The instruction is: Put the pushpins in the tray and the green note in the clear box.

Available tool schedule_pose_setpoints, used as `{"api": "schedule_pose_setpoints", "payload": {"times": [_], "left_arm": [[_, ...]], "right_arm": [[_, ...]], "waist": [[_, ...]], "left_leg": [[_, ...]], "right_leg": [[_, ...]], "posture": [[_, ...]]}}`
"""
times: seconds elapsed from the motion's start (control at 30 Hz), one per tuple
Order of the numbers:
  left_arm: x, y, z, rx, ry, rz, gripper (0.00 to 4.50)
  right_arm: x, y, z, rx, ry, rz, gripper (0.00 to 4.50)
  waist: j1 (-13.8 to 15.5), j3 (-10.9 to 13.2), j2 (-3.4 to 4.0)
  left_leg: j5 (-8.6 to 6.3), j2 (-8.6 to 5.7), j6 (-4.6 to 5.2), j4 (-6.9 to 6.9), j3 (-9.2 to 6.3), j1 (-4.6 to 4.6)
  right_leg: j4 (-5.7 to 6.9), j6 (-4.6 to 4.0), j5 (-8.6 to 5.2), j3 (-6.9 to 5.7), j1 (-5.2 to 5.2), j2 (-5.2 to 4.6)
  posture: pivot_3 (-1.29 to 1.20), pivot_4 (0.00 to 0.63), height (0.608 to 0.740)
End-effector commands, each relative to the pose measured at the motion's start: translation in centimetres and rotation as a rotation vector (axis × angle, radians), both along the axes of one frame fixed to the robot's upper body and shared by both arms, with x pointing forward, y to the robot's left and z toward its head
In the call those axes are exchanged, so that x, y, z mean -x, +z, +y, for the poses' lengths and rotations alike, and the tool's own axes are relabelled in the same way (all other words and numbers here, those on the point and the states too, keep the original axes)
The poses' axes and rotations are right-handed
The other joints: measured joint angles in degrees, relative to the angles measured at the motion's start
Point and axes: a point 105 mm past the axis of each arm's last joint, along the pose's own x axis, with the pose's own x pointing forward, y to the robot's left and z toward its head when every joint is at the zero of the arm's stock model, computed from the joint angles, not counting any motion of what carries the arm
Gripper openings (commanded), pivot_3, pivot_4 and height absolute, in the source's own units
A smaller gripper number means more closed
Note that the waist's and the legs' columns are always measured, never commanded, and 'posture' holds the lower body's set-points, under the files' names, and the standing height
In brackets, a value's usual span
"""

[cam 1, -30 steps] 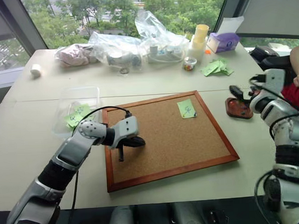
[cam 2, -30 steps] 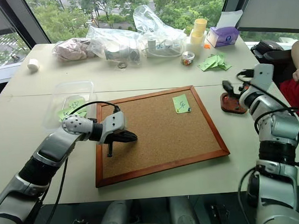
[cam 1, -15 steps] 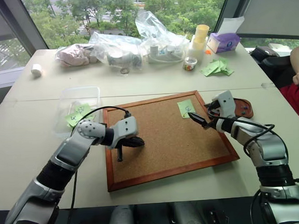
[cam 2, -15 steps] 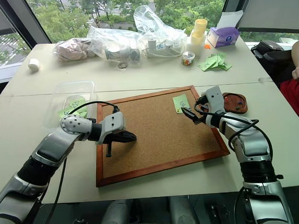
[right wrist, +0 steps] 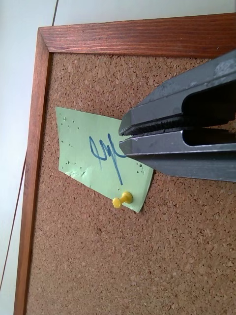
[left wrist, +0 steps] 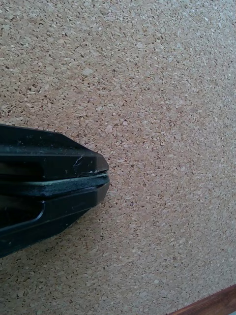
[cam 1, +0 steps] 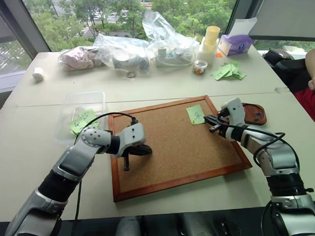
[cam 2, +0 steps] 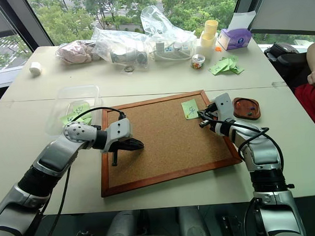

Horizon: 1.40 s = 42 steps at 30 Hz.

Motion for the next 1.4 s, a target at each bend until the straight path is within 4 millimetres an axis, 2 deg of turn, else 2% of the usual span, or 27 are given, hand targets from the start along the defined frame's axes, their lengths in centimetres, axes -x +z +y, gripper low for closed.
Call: {"api": "schedule_pose_setpoints", "payload": {"times": [0.03, 0.2, 0.3, 0.77, 0.93, 1.13, 1.2, 1.27, 1.33, 1.4], "left_arm": [[0.0, 0.8, -0.1, 0.013, -0.011, -0.027, 0.0], [0.6, -0.1, 0.3, -0.049, -0.041, -0.006, 0.0], [0.8, -0.4, 0.6, -0.071, -0.049, 0.0, 0.0], [0.9, -1.3, 1.2, -0.118, -0.062, 0.008, 0.0], [0.8, -2.6, 1.7, -0.174, -0.045, 0.004, 0.0], [0.8, -2.7, 1.7, -0.159, -0.034, 0.007, 0.0], [0.6, -1.8, 1.3, -0.109, -0.027, 0.003, 0.0], [0.2, -0.5, 0.9, -0.055, -0.024, -0.021, 0.0], [-0.2, 0.2, 0.8, -0.04, -0.022, -0.038, 0.0], [-0.4, 0.5, 0.9, -0.043, -0.026, -0.05, 0.0]], "right_arm": [[-0.2, 1.2, -0.4, -0.008, -0.02, -0.047, 0.05], [-0.4, 3.7, -1.2, -0.078, -0.08, -0.171, 0.05], [-0.2, 4.3, -1.2, -0.099, -0.076, -0.197, 0.05], [0.4, 4.8, -1.0, -0.133, -0.056, -0.212, 0.05], [0.5, 4.9, -0.9, -0.139, -0.047, -0.22, 0.05], [0.6, 5.3, -1.1, -0.148, -0.056, -0.235, 0.05], [0.2, 6.1, -2.9, -0.167, -0.136, -0.26, 0.05], [-0.8, 6.6, -6.7, -0.131, -0.316, -0.281, 0.05], [-1.3, 6.3, -9.1, -0.064, -0.425, -0.265, 0.05], [-1.5, 5.8, -10.1, -0.025, -0.463, -0.239, 0.05]], "waist": [[0.01, 0.0, 0.0], [-0.05, 0.0, 0.0], [-0.1, 0.01, 0.01], [-0.12, 0.01, 0.01], [-0.14, -0.02, 0.0], [-0.2, -0.09, 0.02], [-0.18, -0.1, 0.04], [-0.19, -0.1, 0.04], [-0.09, -0.09, 0.04], [-0.11, -0.09, 0.04]], "left_leg": [[0.0, 0.0, 0.0, 0.0, 0.0, 0.0], [0.0, 0.0, 0.0, 0.0, 0.0, 0.0], [0.0, 0.0, 0.0, 0.0, 0.01, 0.0], [0.0, 0.0, 0.0, 0.0, 0.01, 0.0], [0.0, 0.0, 0.0, -0.01, 0.01, 0.01], [-0.01, 0.02, 0.02, -0.01, 0.0, 0.1], [-0.01, 0.01, 0.03, -0.01, 0.0, 0.1], [-0.01, 0.01, 0.02, -0.01, 0.0, 0.1], [0.0, -0.01, 0.01, 0.03, 0.04, 0.08], [0.0, -0.01, 0.0, 0.02, 0.02, 0.08]], "right_leg": [[0.0, 0.0, 0.0, 0.0, 0.0, 0.0], [0.0, 0.0, 0.0, 0.0, 0.0, 0.0], [0.0, 0.0, 0.0, 0.0, -0.01, 0.0], [0.01, 0.0, 0.0, 0.0, -0.01, 0.01], [0.01, 0.0, 0.0, 0.01, 0.0, 0.01], [0.03, 0.0, 0.0, 0.0, 0.08, 0.02], [0.04, 0.0, 0.0, 0.0, 0.08, 0.02], [0.04, 0.0, 0.0, 0.01, 0.08, 0.01], [0.04, 0.0, 0.0, 0.01, 0.08, -0.03], [0.02, 0.0, 0.0, 0.0, 0.08, -0.02]], "posture": [[0.0, 0.15, 0.738], [0.0, 0.15, 0.738], [0.0, 0.15, 0.738], [0.0, 0.15, 0.738], [0.0, 0.15, 0.738], [0.0, 0.15, 0.738], [0.0, 0.15, 0.738], [0.0, 0.15, 0.738], [0.0, 0.15, 0.738], [0.0, 0.15, 0.738]]}}
